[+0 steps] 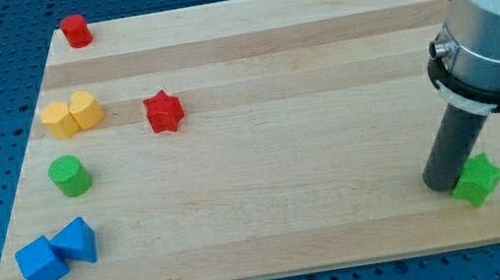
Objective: Place the red star horizontally right to the yellow heart
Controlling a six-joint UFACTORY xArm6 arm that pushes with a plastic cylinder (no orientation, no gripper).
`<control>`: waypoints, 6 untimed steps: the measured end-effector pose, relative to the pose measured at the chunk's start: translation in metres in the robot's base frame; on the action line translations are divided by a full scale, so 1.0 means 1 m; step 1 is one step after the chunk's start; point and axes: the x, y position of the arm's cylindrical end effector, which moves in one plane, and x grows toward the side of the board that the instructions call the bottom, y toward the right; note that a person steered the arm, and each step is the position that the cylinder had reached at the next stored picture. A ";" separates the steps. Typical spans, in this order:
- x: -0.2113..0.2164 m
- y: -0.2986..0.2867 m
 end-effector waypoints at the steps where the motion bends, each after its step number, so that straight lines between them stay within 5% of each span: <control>1: -0.013 -0.041; 4: -0.090 -0.272; 6: -0.161 -0.312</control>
